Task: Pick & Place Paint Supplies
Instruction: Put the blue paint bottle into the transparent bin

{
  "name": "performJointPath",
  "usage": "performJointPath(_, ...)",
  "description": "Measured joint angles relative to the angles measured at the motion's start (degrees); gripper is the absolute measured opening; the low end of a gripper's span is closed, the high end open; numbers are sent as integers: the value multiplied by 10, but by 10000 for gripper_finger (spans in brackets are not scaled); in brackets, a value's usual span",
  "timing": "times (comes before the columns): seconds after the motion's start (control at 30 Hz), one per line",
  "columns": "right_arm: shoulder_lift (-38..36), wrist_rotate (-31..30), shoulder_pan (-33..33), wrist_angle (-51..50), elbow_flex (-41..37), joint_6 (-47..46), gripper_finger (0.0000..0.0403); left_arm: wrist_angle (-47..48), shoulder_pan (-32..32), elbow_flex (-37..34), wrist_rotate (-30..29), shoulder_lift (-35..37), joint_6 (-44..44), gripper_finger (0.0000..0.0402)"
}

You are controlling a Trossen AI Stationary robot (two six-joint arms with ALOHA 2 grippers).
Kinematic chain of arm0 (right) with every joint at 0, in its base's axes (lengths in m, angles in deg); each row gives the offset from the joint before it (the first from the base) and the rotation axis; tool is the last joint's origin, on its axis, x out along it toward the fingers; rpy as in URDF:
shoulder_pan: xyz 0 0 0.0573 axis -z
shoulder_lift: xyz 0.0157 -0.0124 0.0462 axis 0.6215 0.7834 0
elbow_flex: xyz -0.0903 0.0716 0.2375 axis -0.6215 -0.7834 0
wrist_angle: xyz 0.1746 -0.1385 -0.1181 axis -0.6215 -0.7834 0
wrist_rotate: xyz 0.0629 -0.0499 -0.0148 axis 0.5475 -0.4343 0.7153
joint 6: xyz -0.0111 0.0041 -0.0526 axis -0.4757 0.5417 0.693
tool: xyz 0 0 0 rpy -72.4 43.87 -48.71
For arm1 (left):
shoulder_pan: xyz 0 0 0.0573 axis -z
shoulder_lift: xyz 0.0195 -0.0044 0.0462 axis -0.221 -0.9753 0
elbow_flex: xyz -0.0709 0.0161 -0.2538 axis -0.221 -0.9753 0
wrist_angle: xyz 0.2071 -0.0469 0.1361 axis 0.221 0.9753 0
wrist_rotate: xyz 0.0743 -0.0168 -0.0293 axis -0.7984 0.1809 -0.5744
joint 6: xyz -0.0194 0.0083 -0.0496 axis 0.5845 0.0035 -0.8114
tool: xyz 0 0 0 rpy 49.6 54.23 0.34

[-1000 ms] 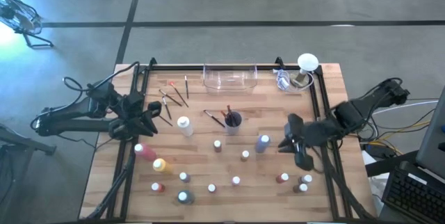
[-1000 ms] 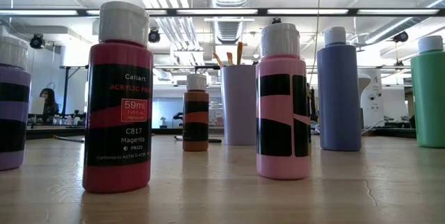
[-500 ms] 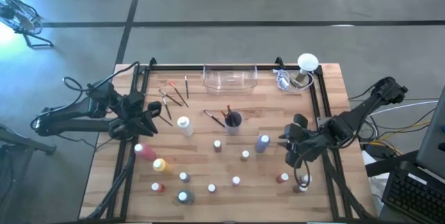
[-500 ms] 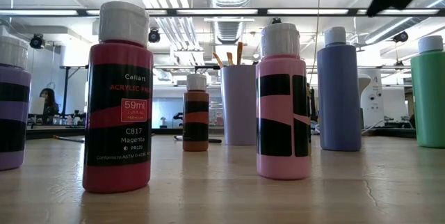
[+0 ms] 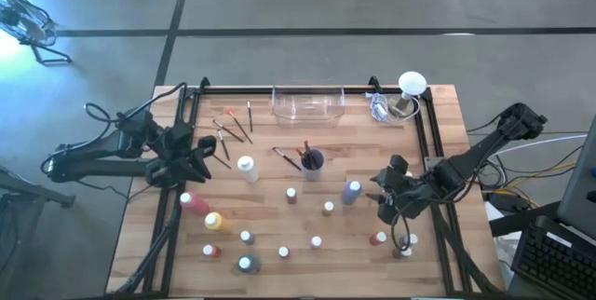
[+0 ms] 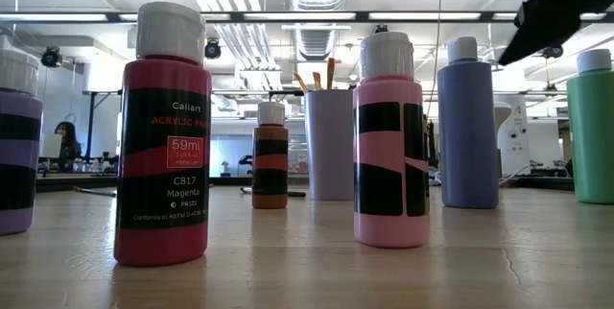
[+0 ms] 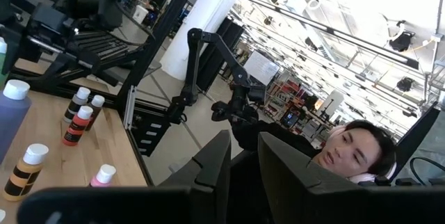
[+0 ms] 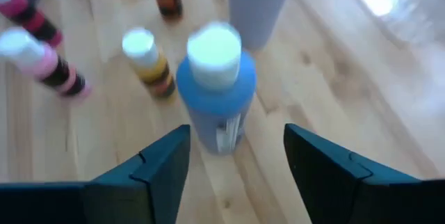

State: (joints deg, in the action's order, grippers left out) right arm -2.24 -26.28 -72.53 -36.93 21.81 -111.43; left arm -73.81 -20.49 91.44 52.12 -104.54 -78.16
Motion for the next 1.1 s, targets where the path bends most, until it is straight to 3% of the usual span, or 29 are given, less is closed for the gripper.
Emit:
performJointPath(0.1,0,-26,0,23,-1,19,248,0,0,0,0,0,0,81)
performJointPath(0.67,1,-40,20,146,-49,67,298,0,0,0,0,0,0,81)
performJointPath(1.1,2,-38,35,222,-89,79,282,0,0,0,0,0,0,81)
